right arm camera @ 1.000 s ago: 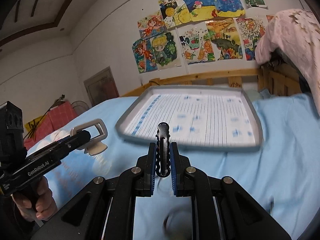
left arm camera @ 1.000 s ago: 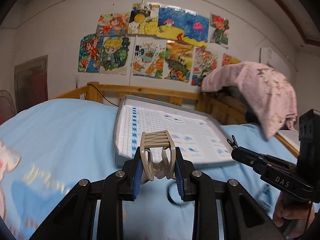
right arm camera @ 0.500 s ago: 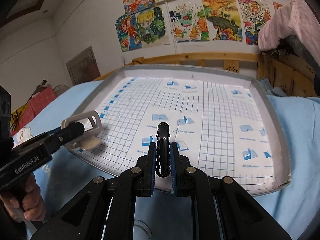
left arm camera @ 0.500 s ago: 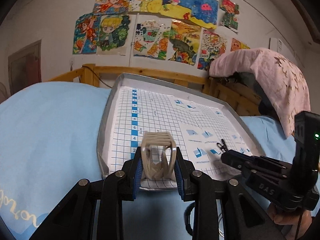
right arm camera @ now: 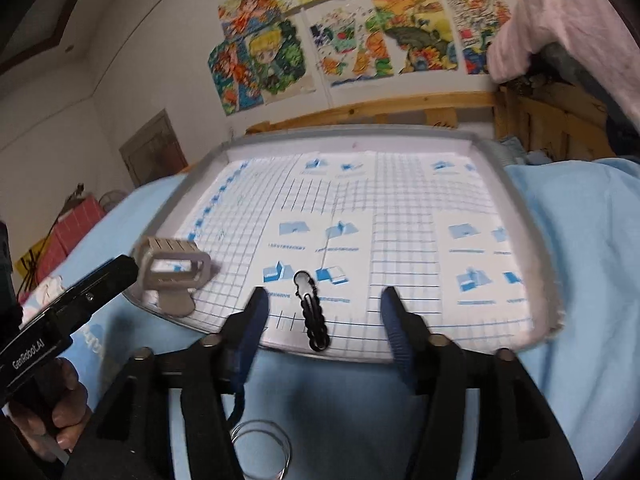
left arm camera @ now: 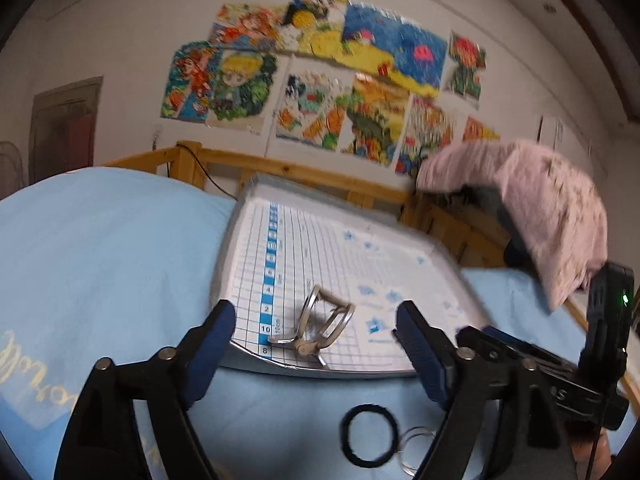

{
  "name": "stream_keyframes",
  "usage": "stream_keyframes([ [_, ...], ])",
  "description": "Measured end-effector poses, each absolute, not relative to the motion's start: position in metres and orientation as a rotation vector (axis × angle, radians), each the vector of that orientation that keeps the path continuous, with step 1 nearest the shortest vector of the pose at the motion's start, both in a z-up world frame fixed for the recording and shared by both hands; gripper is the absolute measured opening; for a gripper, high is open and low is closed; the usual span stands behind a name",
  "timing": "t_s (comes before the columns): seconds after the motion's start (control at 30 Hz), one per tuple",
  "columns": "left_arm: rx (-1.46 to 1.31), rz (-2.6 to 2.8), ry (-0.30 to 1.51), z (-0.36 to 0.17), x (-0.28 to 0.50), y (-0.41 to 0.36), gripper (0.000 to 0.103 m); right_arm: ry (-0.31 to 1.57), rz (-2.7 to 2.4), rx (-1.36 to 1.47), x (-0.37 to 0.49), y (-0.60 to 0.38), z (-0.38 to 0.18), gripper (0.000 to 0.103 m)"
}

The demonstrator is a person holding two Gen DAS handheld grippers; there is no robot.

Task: Organize jewelry
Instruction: 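Lift both open tools away from the tray toward the remaining jewelry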

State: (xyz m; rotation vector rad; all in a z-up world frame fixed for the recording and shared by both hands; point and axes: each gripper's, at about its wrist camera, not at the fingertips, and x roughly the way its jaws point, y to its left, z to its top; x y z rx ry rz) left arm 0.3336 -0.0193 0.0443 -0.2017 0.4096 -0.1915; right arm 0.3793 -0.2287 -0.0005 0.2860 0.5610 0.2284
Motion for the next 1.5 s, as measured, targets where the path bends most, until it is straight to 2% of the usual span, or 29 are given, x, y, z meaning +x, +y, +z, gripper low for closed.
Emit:
stream_keyframes([
  [0.03, -0.207, -0.187, 0.396, 0.047, 0.327, -0.019, 0.092, 0.544, 0.230, 0.288, 0.373, -0.232, 0.004, 0.067],
  [0.1, -0.208, -0.181, 0.361, 0.055, 0.309, -0.018, 0.102, 0.492, 0.221, 0.265, 0.353, -0.238, 0.015, 0.082],
  [0.13, -0.208, -0.180, 0.351, 0.058, 0.300, -0.018, 0.103, 0.466, 0.216, 0.251, 0.343, -0.241, 0.021, 0.085],
  [0.2, -0.210, -0.198, 0.335, 0.065, 0.279, -0.019, 0.103, 0.415, 0.216, 0.231, 0.322, -0.247, 0.032, 0.097],
  [0.27, -0.204, -0.206, 0.322, 0.070, 0.260, -0.020, 0.103, 0.364, 0.206, 0.220, 0.299, -0.254, 0.043, 0.101],
  [0.57, -0.092, -0.163, 0.234, 0.078, 0.160, -0.033, 0.103, 0.224, 0.168, 0.200, 0.181, -0.279, 0.067, 0.101],
  [0.93, -0.056, -0.196, 0.202, 0.066, 0.063, -0.028, 0.103, 0.181, 0.097, 0.182, 0.066, -0.282, 0.052, 0.101],
  [1.23, -0.044, -0.167, 0.253, 0.036, 0.036, -0.009, 0.103, 0.209, 0.071, 0.167, 0.031, -0.256, 0.025, 0.101],
  [1.5, -0.107, -0.151, 0.384, 0.005, 0.055, 0.015, 0.103, 0.346, 0.082, 0.155, 0.045, -0.242, -0.008, 0.101],
])
